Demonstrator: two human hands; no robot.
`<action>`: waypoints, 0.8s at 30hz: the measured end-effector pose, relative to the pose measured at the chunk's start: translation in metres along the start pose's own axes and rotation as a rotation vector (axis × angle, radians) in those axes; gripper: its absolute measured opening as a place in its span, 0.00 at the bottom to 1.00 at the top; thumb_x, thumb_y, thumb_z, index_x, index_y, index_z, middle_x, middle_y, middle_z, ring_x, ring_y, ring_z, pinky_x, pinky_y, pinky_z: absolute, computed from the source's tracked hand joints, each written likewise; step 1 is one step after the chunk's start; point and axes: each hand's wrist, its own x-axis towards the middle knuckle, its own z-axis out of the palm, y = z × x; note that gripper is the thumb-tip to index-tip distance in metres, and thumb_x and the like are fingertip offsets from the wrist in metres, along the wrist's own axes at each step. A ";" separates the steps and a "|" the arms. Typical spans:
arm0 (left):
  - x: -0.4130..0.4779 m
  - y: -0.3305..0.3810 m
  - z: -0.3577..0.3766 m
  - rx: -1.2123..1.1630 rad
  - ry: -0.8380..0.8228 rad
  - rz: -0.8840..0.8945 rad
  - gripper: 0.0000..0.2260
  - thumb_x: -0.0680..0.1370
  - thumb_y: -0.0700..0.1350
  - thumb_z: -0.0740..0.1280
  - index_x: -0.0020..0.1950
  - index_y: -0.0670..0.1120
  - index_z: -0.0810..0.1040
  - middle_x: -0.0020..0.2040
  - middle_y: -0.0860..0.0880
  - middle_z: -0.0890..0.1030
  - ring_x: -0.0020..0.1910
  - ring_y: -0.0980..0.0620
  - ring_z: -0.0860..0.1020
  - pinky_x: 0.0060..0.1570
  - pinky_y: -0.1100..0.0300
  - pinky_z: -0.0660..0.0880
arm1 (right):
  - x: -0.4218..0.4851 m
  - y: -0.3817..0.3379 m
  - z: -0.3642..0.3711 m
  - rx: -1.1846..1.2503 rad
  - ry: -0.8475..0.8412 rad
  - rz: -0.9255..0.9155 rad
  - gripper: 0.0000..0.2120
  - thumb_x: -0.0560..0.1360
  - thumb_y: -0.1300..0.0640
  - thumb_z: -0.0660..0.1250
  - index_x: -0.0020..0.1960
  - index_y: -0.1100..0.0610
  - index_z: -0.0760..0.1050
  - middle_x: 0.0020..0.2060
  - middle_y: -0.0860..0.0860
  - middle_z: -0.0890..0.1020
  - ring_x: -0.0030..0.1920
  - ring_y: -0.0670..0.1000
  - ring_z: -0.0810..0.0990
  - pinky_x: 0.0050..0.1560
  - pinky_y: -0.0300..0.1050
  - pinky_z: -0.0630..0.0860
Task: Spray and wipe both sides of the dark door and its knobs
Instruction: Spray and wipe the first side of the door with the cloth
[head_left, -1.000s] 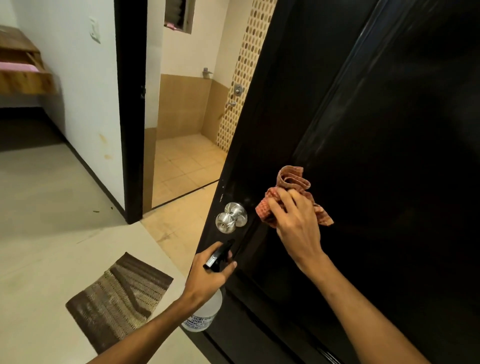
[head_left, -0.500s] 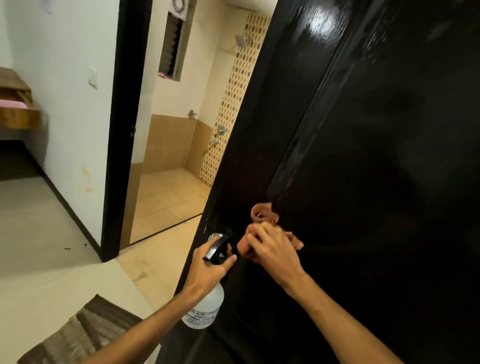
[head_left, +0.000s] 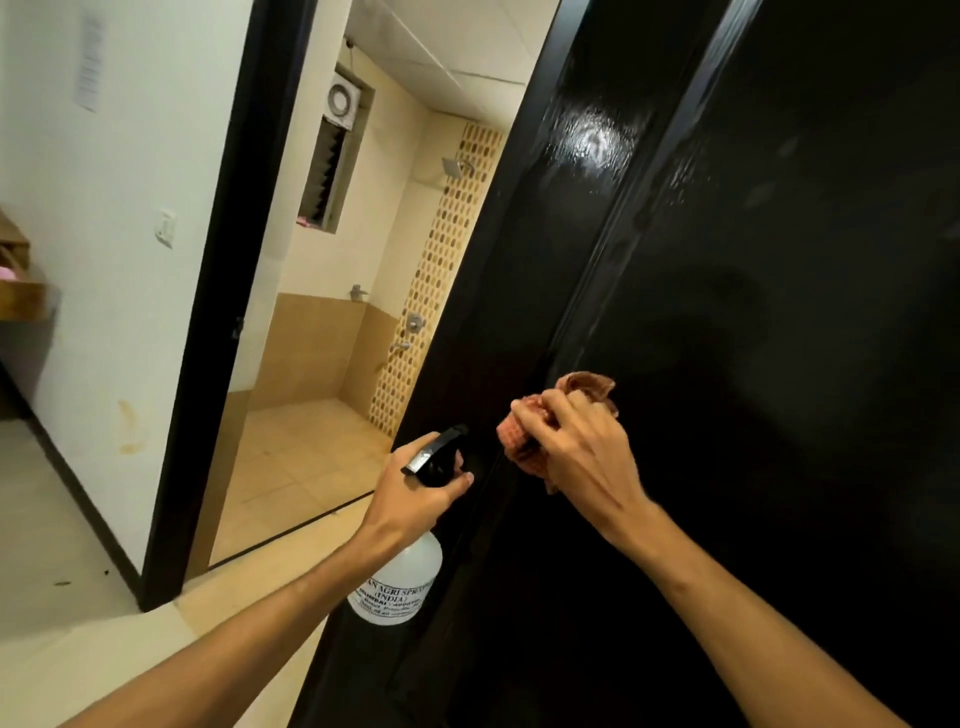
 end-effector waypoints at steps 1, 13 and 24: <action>0.006 0.010 0.002 0.006 -0.026 0.015 0.06 0.76 0.38 0.76 0.47 0.41 0.79 0.29 0.56 0.77 0.25 0.61 0.73 0.26 0.67 0.69 | 0.012 0.015 -0.012 0.008 0.070 0.081 0.23 0.72 0.58 0.74 0.66 0.52 0.78 0.57 0.56 0.78 0.50 0.59 0.76 0.44 0.54 0.75; 0.064 0.122 0.037 0.006 -0.097 0.163 0.10 0.74 0.44 0.79 0.47 0.44 0.79 0.36 0.46 0.81 0.20 0.58 0.73 0.24 0.61 0.72 | 0.118 0.129 -0.105 -0.001 0.328 0.405 0.19 0.76 0.64 0.69 0.65 0.52 0.82 0.58 0.55 0.76 0.56 0.57 0.74 0.44 0.46 0.72; 0.063 0.099 0.037 -0.023 -0.144 0.080 0.10 0.74 0.41 0.79 0.49 0.42 0.79 0.31 0.48 0.78 0.19 0.54 0.71 0.22 0.61 0.69 | 0.077 0.060 -0.048 -0.106 0.020 0.061 0.21 0.70 0.52 0.78 0.60 0.55 0.80 0.55 0.56 0.78 0.51 0.56 0.75 0.40 0.47 0.78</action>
